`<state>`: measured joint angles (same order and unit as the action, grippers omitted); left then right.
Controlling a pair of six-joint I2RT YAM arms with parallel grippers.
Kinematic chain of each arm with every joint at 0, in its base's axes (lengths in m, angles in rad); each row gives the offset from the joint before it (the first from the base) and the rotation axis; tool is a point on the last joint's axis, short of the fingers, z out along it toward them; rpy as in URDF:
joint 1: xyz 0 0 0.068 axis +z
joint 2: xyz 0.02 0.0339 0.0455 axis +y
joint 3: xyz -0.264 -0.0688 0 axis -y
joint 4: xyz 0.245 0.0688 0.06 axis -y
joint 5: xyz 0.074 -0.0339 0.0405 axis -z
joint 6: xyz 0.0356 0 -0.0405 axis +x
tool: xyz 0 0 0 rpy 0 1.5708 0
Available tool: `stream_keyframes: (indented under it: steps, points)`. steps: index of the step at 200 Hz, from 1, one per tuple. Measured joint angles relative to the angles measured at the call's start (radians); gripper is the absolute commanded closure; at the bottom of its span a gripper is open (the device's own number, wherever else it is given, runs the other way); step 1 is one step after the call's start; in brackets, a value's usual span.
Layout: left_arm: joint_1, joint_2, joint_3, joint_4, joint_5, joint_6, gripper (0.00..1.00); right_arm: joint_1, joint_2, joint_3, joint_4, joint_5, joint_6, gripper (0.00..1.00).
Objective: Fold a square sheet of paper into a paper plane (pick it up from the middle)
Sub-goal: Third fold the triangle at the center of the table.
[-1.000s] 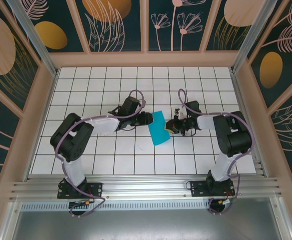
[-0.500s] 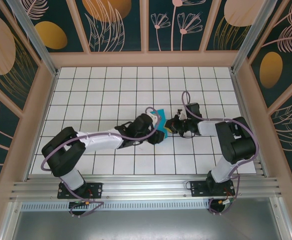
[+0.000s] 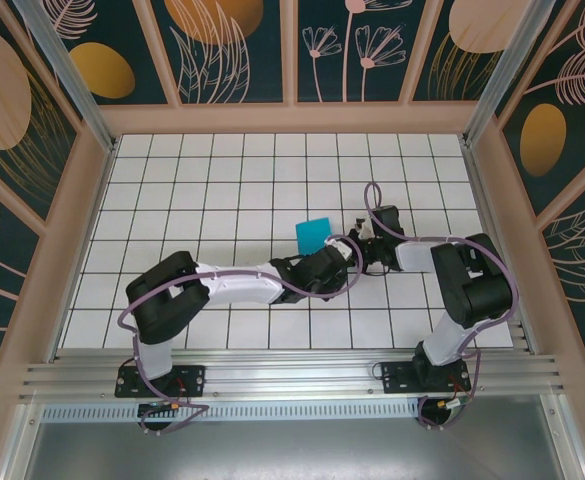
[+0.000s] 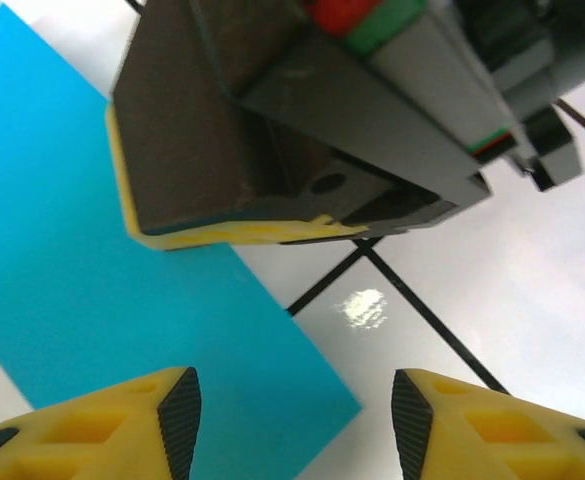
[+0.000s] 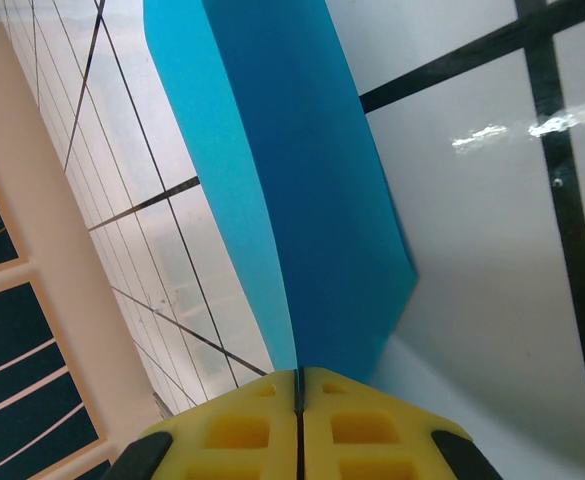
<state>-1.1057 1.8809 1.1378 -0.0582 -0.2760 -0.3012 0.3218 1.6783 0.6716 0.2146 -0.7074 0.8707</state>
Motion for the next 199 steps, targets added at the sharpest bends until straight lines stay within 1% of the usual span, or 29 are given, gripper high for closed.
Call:
stream_keyframes:
  steps: [18, 44, 59, 81, 102, 129, 141, 155, 180, 199]
  points:
    - [0.0, 0.0, 0.003, -0.006, -0.032, 0.013, 0.54, 0.0, 0.001, 0.0, 0.0, 0.0, 0.0, 0.91]
    - [0.0, 0.0, 0.003, -0.006, -0.059, 0.031, 0.73, 0.0, 0.006, 0.001, -0.001, 0.0, -0.001, 0.9]
    - [0.0, 0.0, 0.003, -0.006, -0.07, 0.035, 0.81, 0.0, 0.007, 0.001, -0.002, 0.0, -0.005, 0.89]
    - [0.0, -0.002, -0.005, -0.004, -0.082, 0.034, 0.9, 0.0, 0.007, 0.007, -0.011, 0.0, -0.013, 0.87]
    - [0.0, -0.005, -0.009, -0.003, -0.092, 0.034, 0.99, 0.0, 0.007, 0.02, -0.025, 0.0, -0.028, 0.84]
    - [0.0, -0.013, -0.01, -0.005, -0.092, 0.037, 1.0, -0.002, 0.006, 0.049, -0.077, 0.011, -0.068, 0.78]
    - [0.0, -0.016, -0.01, -0.006, -0.089, 0.037, 1.0, -0.006, 0.006, 0.069, -0.116, 0.025, -0.101, 0.7]
    - [0.0, -0.023, -0.01, -0.006, -0.072, 0.039, 1.0, -0.022, -0.002, 0.097, -0.175, 0.043, -0.147, 0.65]
    - [0.003, -0.048, -0.021, -0.006, -0.02, 0.043, 1.0, -0.056, -0.033, 0.153, -0.274, 0.086, -0.223, 0.64]
    - [0.014, -0.066, -0.034, -0.005, 0.038, 0.043, 1.0, -0.068, -0.052, 0.198, -0.311, 0.102, -0.269, 0.7]
